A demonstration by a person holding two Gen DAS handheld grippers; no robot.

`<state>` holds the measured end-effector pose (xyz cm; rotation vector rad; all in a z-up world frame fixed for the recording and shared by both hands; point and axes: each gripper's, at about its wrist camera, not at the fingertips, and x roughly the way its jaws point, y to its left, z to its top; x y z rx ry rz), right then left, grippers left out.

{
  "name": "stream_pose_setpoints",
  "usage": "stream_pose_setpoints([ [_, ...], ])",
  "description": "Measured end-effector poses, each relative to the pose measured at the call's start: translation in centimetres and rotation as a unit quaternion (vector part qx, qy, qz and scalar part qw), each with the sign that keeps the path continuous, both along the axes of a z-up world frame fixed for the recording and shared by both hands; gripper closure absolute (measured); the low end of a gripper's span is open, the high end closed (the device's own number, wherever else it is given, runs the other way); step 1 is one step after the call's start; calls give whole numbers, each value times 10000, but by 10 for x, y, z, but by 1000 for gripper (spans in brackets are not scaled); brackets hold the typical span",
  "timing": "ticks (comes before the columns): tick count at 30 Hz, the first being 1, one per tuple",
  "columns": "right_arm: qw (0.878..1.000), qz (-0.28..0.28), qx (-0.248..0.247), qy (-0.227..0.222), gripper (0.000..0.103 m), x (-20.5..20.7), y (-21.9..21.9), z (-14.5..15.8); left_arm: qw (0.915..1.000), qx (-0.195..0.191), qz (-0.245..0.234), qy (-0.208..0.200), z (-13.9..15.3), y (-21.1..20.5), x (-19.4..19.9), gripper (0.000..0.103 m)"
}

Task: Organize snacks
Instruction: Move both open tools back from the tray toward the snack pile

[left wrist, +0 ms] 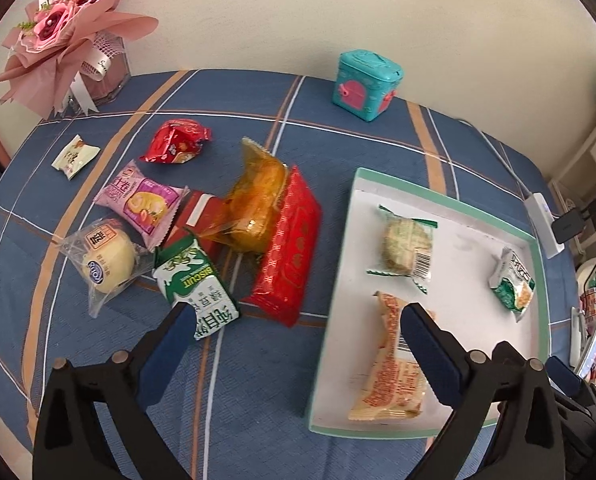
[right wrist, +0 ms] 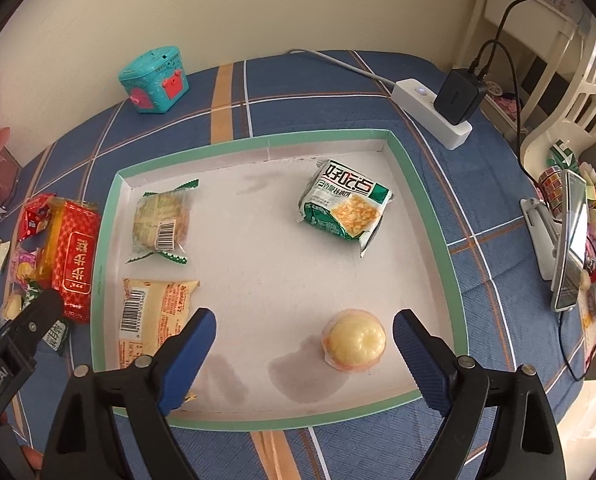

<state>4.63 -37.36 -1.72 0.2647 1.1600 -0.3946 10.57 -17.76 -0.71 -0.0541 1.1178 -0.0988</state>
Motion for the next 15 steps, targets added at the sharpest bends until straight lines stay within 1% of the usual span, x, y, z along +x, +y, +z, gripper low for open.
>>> stream_pose_setpoints([
  [3, 10000, 27, -7, 11, 4, 1, 1, -1, 10000, 41, 70, -5, 0, 3, 1, 1],
  [6, 10000, 57, 10, -32, 0, 1, 2, 0, 9999, 2, 123, -6, 0, 8, 2, 1],
  [11, 9999, 100, -24, -84, 0, 1, 5, 1, 9994, 35, 256, -211, 5, 14, 3, 1],
  [15, 9998, 168, 45, -111, 0, 2, 10, 1, 9977, 171, 550, -346, 12, 24, 4, 1],
])
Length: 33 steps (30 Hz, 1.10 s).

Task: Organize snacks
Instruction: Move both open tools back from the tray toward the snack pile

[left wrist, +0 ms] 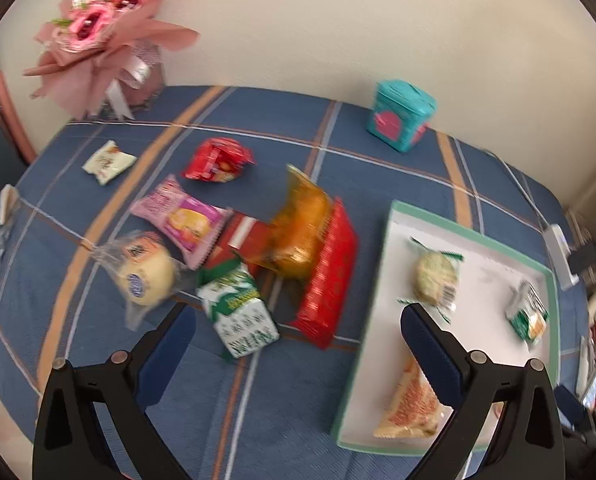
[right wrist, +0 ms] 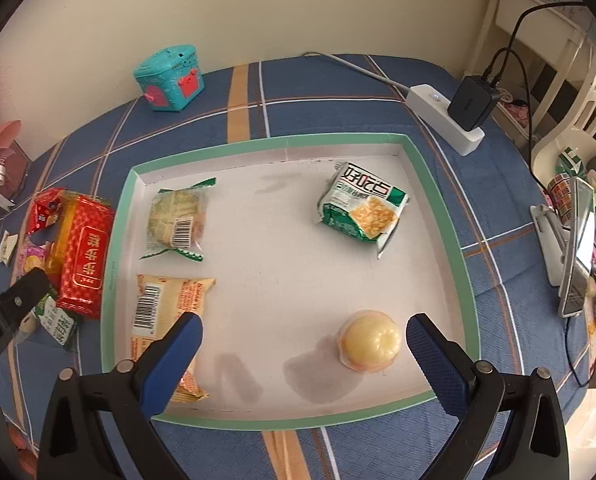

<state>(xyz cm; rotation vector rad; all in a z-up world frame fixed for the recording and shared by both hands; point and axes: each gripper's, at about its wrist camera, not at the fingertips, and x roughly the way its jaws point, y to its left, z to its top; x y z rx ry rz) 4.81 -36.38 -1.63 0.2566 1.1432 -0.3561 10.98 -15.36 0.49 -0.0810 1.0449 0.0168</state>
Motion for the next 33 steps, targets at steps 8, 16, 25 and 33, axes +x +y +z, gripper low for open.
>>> stream_pose_setpoints([
  [8, 9999, 100, 15, -100, 0, 5, 14, 2, 9990, -122, 415, 67, -2, 28, 6, 1],
  [16, 9997, 210, 60, -117, 0, 12, 34, 1, 9990, -193, 380, 134, 1, 50, 14, 1],
  [25, 9968, 655, 354, -291, 0, 30, 79, 3, 9983, -12, 450, 371, -3, 112, 23, 1],
  [33, 9920, 1136, 362, -418, 1, 53, 125, 10, 9934, -323, 1016, 415, -7, 167, 29, 1],
])
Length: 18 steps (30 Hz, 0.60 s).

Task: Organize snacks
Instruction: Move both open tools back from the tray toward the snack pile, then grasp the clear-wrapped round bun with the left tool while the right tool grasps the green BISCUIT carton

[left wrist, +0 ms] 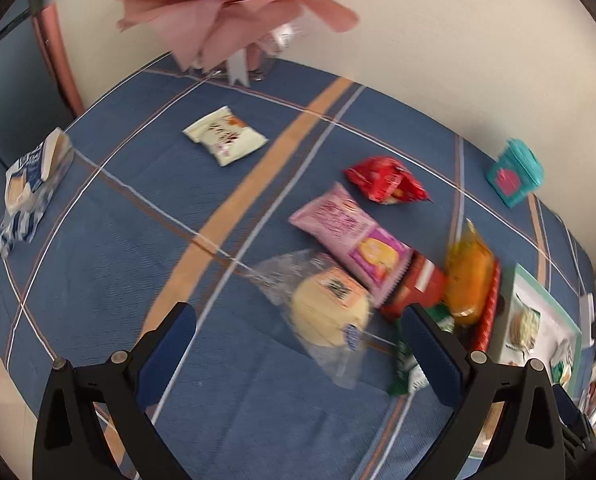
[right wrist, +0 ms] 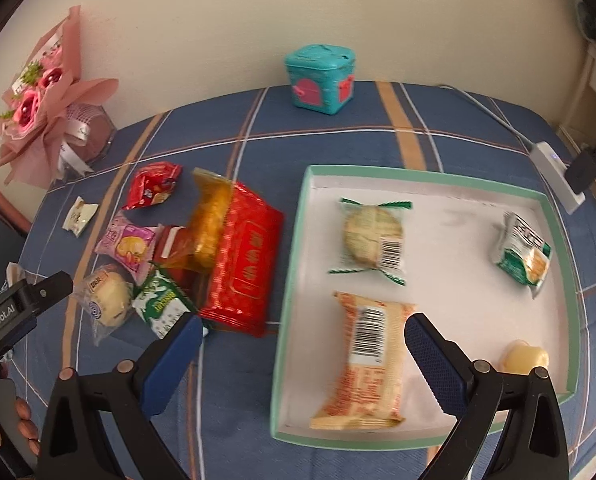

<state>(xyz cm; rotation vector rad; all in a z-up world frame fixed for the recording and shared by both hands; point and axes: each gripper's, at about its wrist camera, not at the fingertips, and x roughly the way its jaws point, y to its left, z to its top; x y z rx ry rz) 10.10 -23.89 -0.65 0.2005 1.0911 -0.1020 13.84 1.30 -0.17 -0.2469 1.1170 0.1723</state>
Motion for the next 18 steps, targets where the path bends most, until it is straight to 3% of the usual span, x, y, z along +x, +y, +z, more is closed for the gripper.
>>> stream_pose_setpoints([
  [8, 9999, 137, -16, 99, 14, 25, 22, -5, 9997, -224, 89, 76, -11, 10, 14, 1],
  [18, 9946, 1034, -24, 56, 29, 38, 79, -9, 9985, -321, -13, 432, -33, 12, 25, 1],
])
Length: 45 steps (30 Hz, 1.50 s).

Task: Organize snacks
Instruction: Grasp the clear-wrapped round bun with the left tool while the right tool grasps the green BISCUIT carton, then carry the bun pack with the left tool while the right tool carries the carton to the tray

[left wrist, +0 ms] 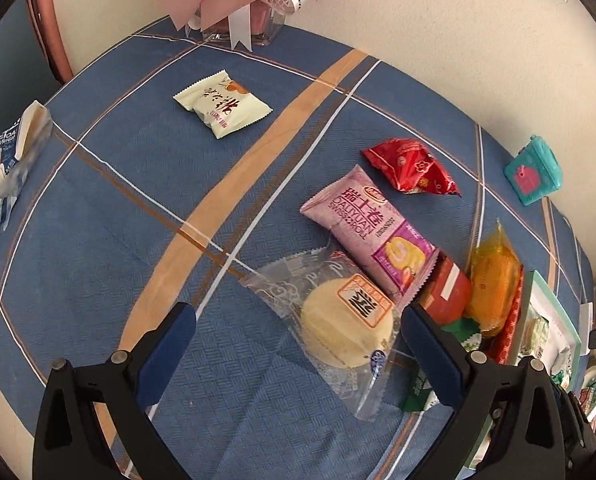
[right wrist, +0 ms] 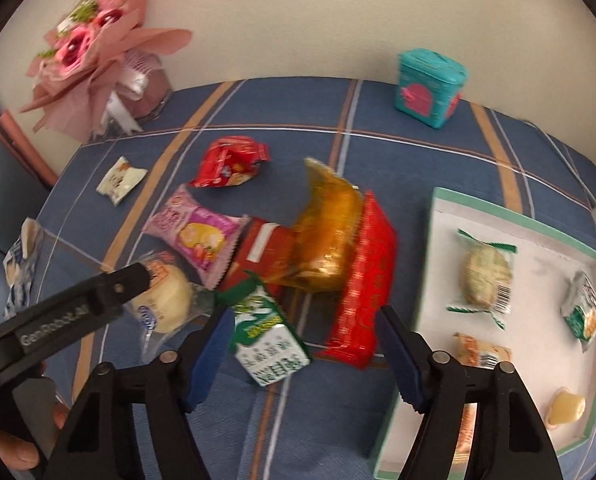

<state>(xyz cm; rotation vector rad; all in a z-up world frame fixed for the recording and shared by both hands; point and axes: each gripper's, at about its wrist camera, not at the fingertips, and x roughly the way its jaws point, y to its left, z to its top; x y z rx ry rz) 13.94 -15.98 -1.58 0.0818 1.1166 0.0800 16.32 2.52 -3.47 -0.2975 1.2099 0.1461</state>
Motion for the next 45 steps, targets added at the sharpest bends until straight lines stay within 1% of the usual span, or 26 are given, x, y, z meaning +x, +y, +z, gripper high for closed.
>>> stream_pose_setpoints([
  [2, 9999, 161, -37, -14, 30, 0, 10, -2, 10000, 4, -19, 5, 0, 1, 1, 1],
  [4, 9997, 246, -80, 38, 30, 2, 16, -6, 10000, -80, 19, 19, -2, 3, 1, 1],
  [9, 9988, 449, -130, 161, 33, 4, 28, -20, 9995, -269, 42, 188, -15, 2, 7, 1],
  [10, 9985, 485, -140, 198, 35, 5, 30, -24, 9993, -310, 63, 223, -19, 1, 8, 1],
  [12, 9981, 545, -162, 247, 43, 7, 33, -32, 9986, -420, 115, 303, -26, -1, 9, 1],
  [14, 9979, 547, -189, 278, 44, 9, 34, -35, 9977, -571, 105, 335, -31, -4, 11, 1],
  [16, 9978, 564, -187, 281, 46, 9, 36, -38, 9974, -599, 125, 372, -35, -7, 12, 2],
  [18, 9978, 573, -177, 282, 48, 10, 36, -39, 9969, -659, 125, 414, -39, -8, 13, 6],
  [20, 9979, 573, -158, 274, 50, 11, 36, -40, 9957, -800, 171, 424, -41, -8, 12, 14],
  [22, 9981, 541, -118, 284, 53, 12, 35, -41, 9952, -870, 234, 392, -41, -6, 14, 17],
  [25, 9983, 490, -120, 277, 57, 12, 33, -41, 9944, -969, 296, 315, -40, -4, 13, 26],
  [27, 9987, 429, -56, 279, 59, 12, 30, -40, 9923, -1123, 449, 282, -40, 1, 10, 27],
  [30, 9990, 345, -14, 285, 60, 11, 26, -38, 9899, -1288, 534, 237, -42, 6, 8, 30],
  [31, 9991, 302, 33, 289, 60, 10, 25, -37, 9898, -1296, 551, 220, -42, 6, 8, 32],
  [33, 9992, 244, 118, 303, 61, 9, 21, -34, 9900, -1280, 561, 180, -39, 7, 6, 39],
  [36, 9991, 198, 205, 305, 61, 7, 18, -30, 9906, -1245, 550, 136, -34, 4, 3, 40],
  [37, 9991, 176, 250, 309, 61, 7, 16, -29, 9904, -1263, 555, 119, -31, 6, 6, 41],
  [39, 9989, 143, 324, 311, 61, 5, 14, -26, 9899, -1289, 581, 70, -24, 7, 1, 43],
  [45, 9987, 70, 472, 152, 61, -2, 8, -7, 9901, -1266, 557, -246, 1, 9, -6, 43],
])
